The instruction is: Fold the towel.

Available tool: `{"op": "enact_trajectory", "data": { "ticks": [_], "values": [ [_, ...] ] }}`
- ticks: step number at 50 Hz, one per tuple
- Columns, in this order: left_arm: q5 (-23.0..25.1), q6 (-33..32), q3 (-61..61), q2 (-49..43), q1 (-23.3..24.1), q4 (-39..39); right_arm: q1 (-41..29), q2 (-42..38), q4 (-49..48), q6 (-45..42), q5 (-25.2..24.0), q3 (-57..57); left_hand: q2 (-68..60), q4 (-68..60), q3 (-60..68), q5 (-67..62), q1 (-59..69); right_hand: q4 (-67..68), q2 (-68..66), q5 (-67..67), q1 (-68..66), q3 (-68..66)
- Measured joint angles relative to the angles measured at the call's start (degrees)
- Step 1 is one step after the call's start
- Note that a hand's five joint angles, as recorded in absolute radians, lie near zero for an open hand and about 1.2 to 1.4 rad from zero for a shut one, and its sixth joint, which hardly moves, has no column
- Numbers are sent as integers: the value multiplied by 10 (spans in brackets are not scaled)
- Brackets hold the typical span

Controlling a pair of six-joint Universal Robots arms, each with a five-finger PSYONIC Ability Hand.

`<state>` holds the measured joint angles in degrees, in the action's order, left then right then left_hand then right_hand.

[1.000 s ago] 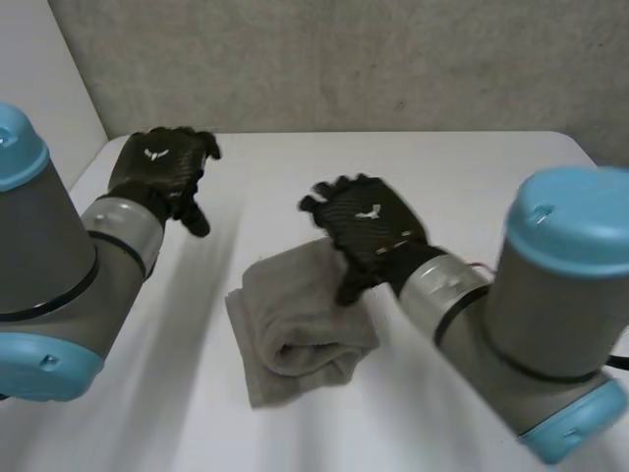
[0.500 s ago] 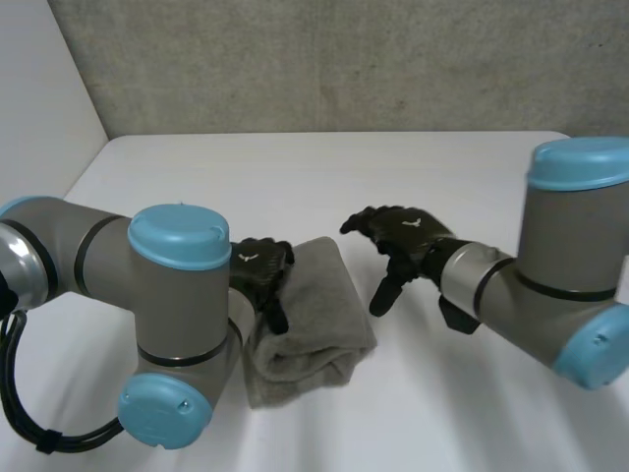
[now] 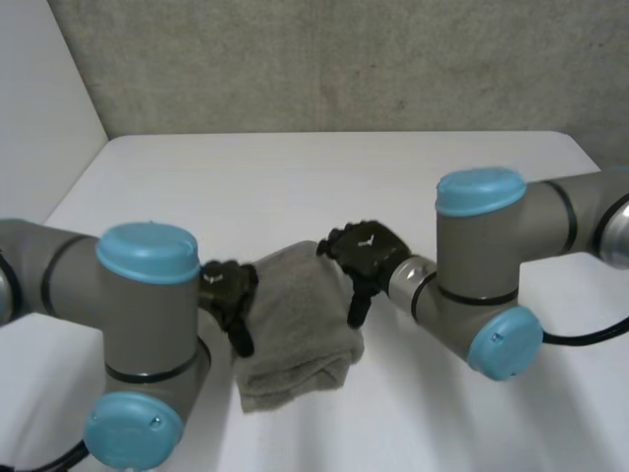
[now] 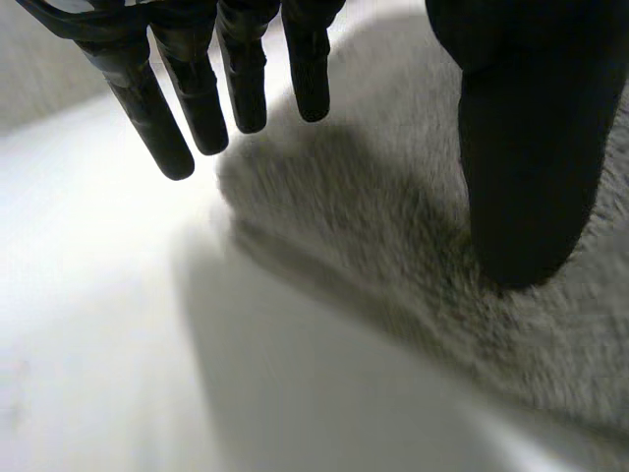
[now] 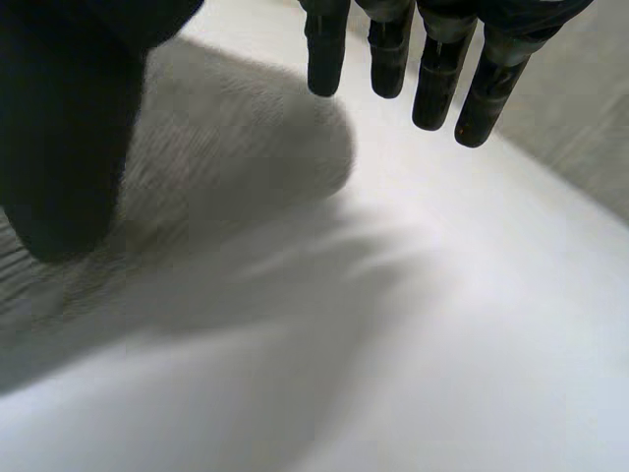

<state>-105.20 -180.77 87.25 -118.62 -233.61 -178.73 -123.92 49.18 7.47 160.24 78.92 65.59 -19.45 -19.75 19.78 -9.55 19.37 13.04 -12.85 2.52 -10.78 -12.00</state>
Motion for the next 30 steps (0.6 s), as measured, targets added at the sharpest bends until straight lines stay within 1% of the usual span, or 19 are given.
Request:
{"op": "enact_trajectory", "data": {
  "ticks": [2, 10, 15, 18, 22, 26, 27, 28, 30],
  "values": [
    [0, -4, -5, 12, 1, 0, 1, 9, 0, -2, 4, -1, 0, 1, 0, 0, 0, 0, 0, 0, 0, 0],
    [1, -59, -56, 123, -9, 3, 14, 134, -3, 18, 52, -9, 18, 21, -21, 20, -17, 0, 0, -1, 0, 0],
    [4, -88, -96, 180, -38, 18, 52, 206, -2, 47, 80, -13, 52, 55, -54, 54, -51, 0, 0, -1, 0, 0],
    [12, -95, -125, 207, -65, 43, 87, 245, 2, 72, 90, -12, 66, 69, -68, 68, -65, 0, 0, -1, 0, 0],
    [43, -76, -169, 226, -104, 109, 138, 286, 28, 109, 92, -11, 85, 87, -87, 80, -83, 0, 0, -1, 0, 0],
    [77, -36, -192, 228, -122, 160, 159, 297, 57, 124, 86, -9, 93, 95, -95, 82, -91, 0, 0, -1, 0, 0],
    [77, -36, -192, 228, -122, 160, 159, 297, 57, 124, 86, -9, 93, 95, -95, 82, -91, 0, 0, -1, 0, 0],
    [94, -9, -199, 228, -130, 180, 165, 300, 70, 127, 84, -6, 94, 97, -97, 82, -91, 0, 0, -1, 0, 0],
    [103, 7, -200, 227, -134, 187, 167, 301, 75, 128, 82, -4, 95, 97, -98, 82, -92, 0, 0, -1, 0, 0]
  ]
}}
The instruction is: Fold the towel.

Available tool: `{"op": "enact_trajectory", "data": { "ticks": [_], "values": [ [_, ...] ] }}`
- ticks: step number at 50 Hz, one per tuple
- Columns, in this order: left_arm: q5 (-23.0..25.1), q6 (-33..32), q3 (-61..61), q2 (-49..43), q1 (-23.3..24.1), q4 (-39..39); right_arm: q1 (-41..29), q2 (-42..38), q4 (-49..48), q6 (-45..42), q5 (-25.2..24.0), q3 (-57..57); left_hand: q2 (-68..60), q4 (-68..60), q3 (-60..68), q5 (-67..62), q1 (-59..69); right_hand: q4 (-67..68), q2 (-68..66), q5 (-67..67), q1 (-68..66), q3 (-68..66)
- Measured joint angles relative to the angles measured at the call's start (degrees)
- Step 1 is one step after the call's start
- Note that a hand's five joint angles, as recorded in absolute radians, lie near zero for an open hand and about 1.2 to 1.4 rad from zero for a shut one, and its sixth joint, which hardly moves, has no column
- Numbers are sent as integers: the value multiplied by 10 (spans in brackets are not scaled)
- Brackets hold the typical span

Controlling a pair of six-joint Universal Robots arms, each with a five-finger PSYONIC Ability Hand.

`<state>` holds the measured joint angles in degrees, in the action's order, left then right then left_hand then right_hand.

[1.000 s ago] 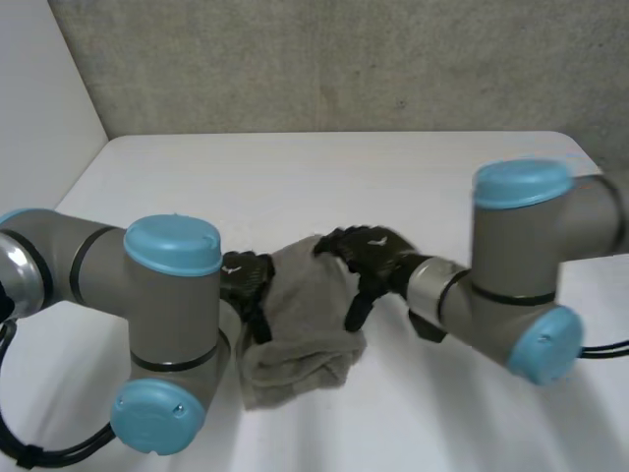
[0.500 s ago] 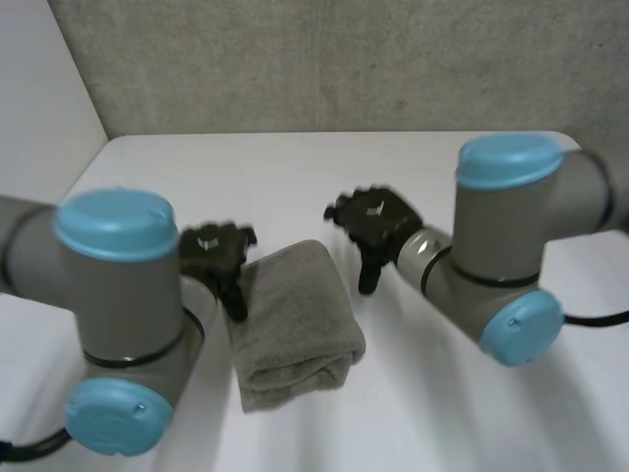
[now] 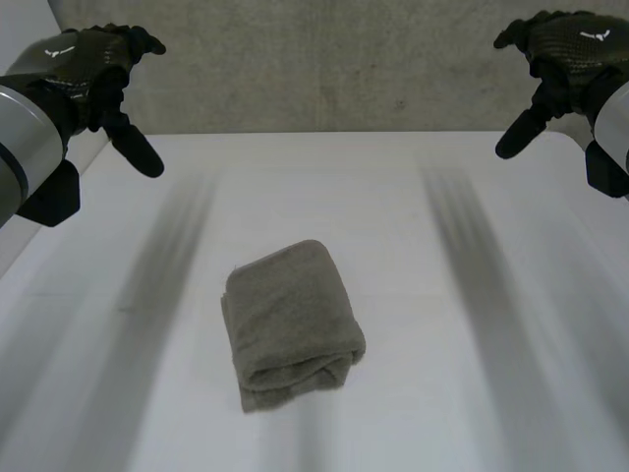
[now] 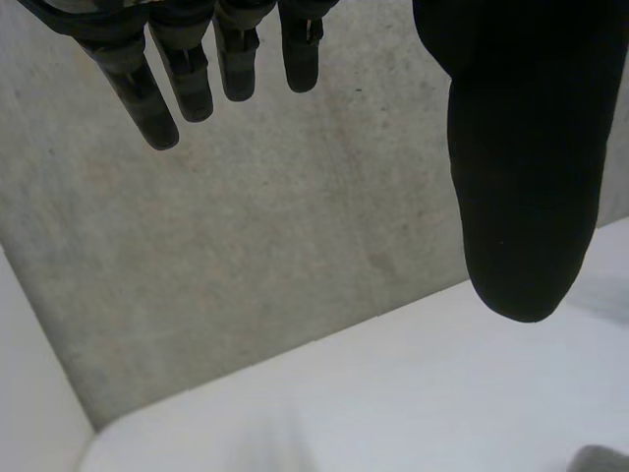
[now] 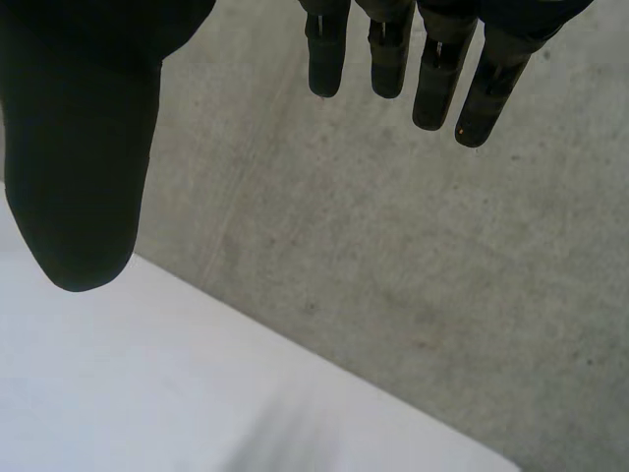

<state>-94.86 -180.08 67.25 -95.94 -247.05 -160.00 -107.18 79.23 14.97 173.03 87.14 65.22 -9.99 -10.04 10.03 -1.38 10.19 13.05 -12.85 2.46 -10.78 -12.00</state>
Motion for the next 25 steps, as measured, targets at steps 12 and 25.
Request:
{"op": "enact_trajectory", "data": {
  "ticks": [12, 25],
  "values": [
    [17, 46, 22, -5, -17, -6, -1, -1, 3, -8, -4, 14, 4, 3, -3, 0, -4, 0, 0, 0, 0, 0],
    [21, 42, 26, -7, -11, -14, -7, -3, 1, -14, -3, 27, 4, 3, -3, 1, -4, 0, 0, 0, 0, 0]
  ]
}}
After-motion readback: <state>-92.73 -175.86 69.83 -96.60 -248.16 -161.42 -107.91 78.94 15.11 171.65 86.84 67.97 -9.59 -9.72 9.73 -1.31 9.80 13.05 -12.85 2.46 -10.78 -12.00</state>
